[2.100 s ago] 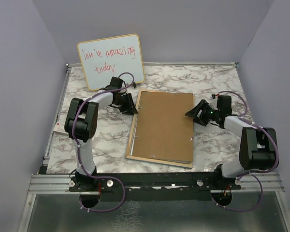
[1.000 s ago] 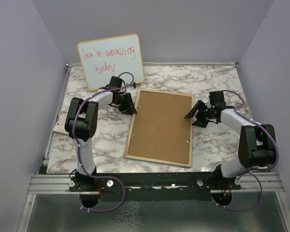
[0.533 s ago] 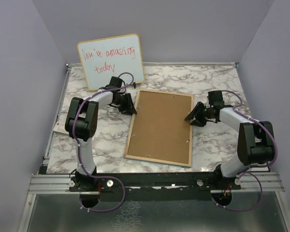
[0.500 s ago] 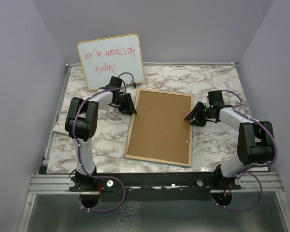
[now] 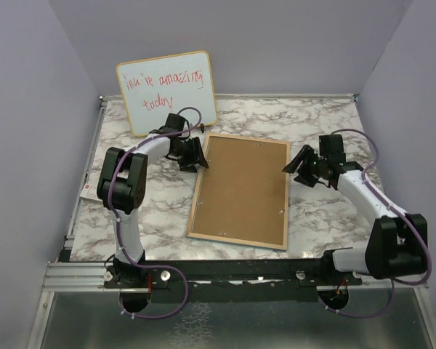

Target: Put the photo into the frame

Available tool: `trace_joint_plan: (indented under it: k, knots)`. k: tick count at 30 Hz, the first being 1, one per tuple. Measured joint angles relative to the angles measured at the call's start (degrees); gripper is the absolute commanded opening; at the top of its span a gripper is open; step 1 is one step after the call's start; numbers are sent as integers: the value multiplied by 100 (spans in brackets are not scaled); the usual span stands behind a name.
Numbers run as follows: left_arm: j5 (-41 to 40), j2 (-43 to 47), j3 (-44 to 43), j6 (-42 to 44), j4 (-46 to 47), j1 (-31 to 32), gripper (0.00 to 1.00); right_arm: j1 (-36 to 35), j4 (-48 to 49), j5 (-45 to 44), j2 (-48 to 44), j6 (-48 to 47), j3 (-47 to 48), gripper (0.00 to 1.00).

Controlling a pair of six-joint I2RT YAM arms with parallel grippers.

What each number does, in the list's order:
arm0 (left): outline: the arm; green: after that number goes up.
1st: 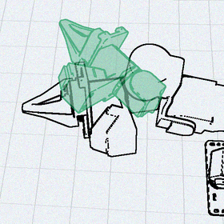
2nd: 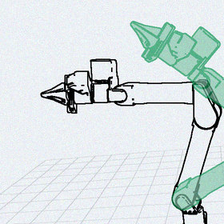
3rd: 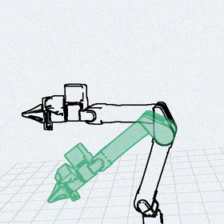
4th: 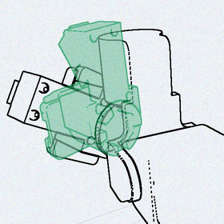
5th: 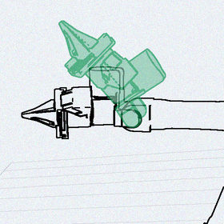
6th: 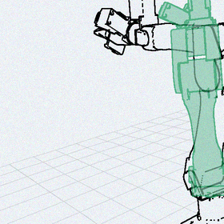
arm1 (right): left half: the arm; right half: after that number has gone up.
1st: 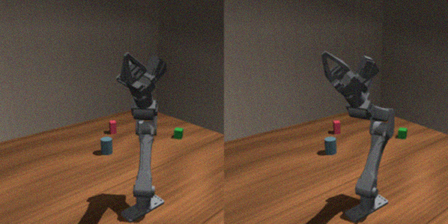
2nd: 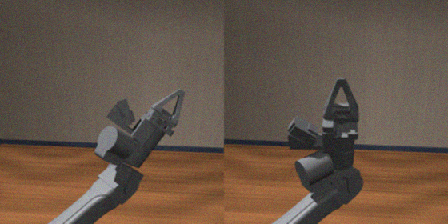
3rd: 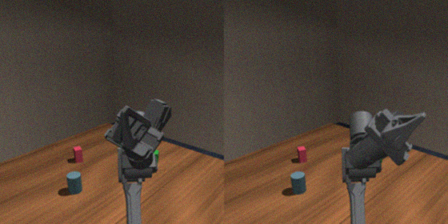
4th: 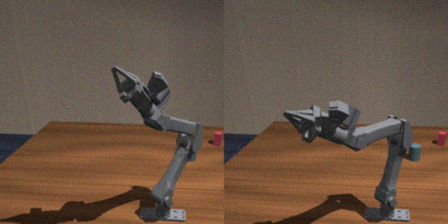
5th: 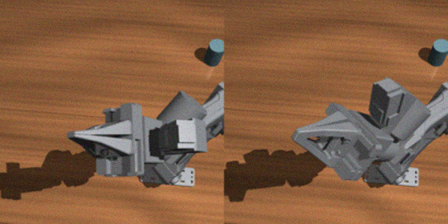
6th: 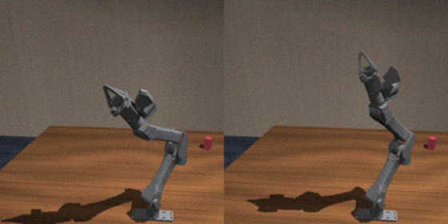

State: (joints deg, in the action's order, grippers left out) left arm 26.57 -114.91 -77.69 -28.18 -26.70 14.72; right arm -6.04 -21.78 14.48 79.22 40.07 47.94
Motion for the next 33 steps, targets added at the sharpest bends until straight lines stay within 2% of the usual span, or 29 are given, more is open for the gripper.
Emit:
trace_joint_plan:
  k: [3,9,19,33]
  knots:
    - [-227,114,2,-17,-35,15,65,0,-98,-273,-573,92,-33,61]
    - [-511,339,79,-17,-87,-81,67,0,-208,-710,-1023,286,-210,61]
    - [-494,533,348,46,-90,-114,48,0,-133,-748,245,382,101,39]
    - [-48,575,745,190,-129,-109,37,0,-37,-284,981,315,278,37]
